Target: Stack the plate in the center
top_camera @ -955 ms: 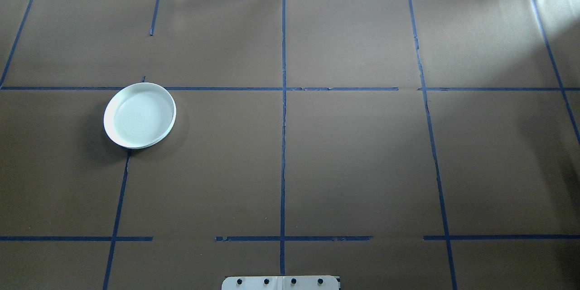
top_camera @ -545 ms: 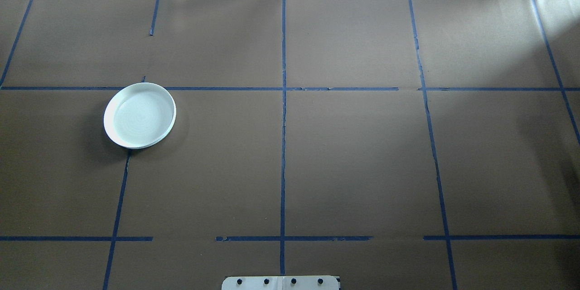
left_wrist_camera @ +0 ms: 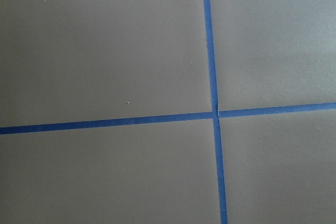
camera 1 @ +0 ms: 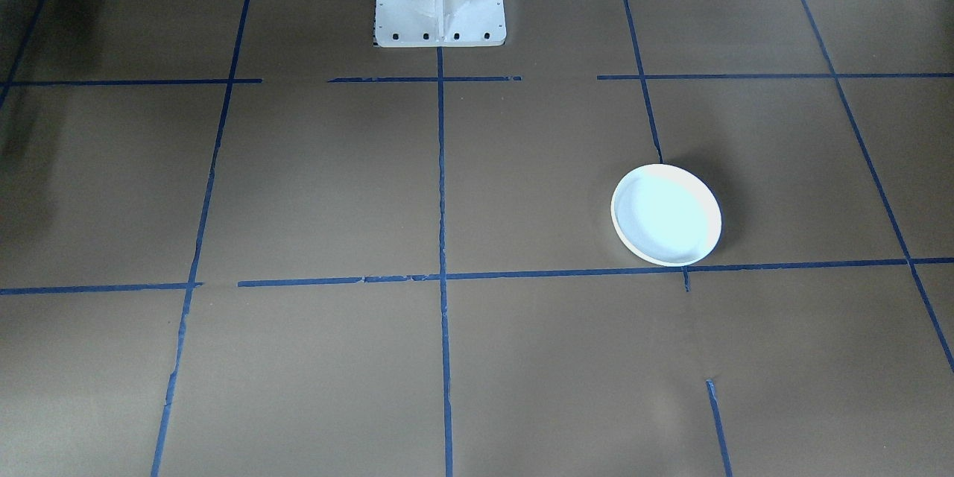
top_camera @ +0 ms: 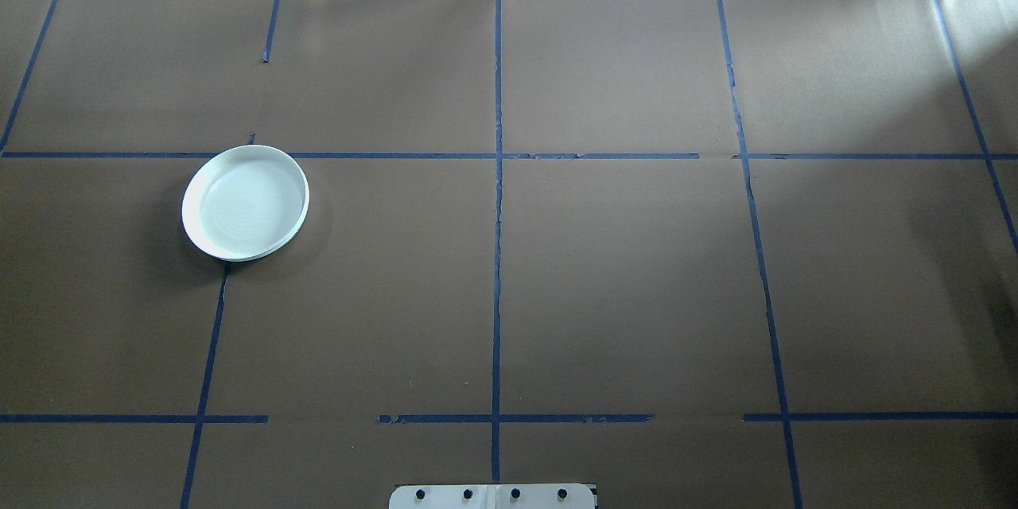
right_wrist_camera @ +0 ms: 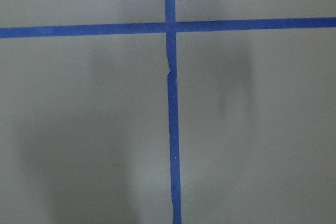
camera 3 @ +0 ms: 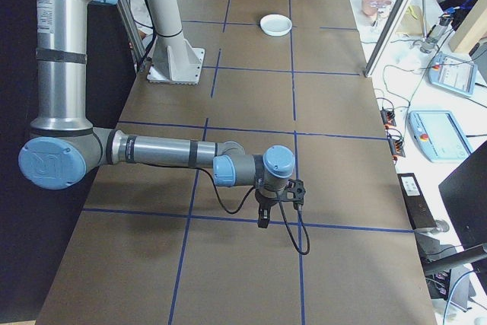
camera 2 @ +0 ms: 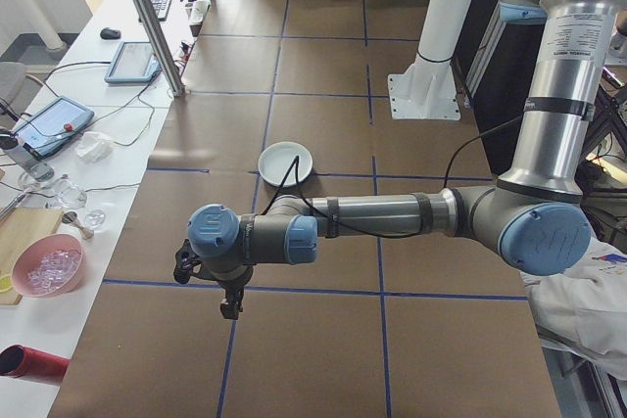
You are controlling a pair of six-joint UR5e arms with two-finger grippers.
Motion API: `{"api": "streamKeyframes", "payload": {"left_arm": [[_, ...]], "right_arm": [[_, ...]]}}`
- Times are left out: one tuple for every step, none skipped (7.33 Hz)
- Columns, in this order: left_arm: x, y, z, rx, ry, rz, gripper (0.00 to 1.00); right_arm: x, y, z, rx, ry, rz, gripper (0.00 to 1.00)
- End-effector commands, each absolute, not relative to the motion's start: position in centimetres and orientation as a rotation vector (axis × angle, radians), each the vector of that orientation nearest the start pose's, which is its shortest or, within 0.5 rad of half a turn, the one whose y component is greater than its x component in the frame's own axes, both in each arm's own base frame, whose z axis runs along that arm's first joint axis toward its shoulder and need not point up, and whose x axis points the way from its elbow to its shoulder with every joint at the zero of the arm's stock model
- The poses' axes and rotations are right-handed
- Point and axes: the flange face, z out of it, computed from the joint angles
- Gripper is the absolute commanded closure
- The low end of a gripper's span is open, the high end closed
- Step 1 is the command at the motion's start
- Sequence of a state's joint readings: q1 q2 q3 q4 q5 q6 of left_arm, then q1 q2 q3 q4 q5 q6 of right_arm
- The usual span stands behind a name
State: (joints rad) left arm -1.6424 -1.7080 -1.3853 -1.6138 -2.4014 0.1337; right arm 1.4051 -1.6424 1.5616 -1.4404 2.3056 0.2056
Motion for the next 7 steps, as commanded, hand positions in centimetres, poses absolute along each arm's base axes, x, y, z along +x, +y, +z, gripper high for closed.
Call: {"api": "streamKeyframes", "payload": {"left_arm": [[-10.5,-53.7,66.4,0.097,0.821,0.050,0.00],[-10.3,-49.5,66.6,0.099,0.822,0.046,0.00],[-10.0,-46.7,66.5,0.102,0.822,0.051,0.00],[-10.0,-46.6,66.6,0.100,0.822,0.051,0.00],[-10.0,-46.6,66.7,0.099,0.823,0.050,0.00],[-10.0,-46.7,66.7,0.098,0.823,0.051,0.00],[-10.0,-46.6,66.8,0.096,0.823,0.050,0.00]], "right_arm": [[-1.1,-46.9,68.6,-0.088,-0.731,0.019,0.00],[-1.1,-46.8,68.7,-0.090,-0.731,0.020,0.00],[-1.1,-46.8,68.7,-0.090,-0.731,0.020,0.00],[-1.1,-46.8,68.7,-0.090,-0.731,0.020,0.00],[-1.1,-46.8,68.7,-0.090,-0.731,0.020,0.00],[-1.1,-46.8,68.7,-0.090,-0.731,0.020,0.00],[-1.1,-46.8,68.7,-0.090,-0.731,0.020,0.00]]}}
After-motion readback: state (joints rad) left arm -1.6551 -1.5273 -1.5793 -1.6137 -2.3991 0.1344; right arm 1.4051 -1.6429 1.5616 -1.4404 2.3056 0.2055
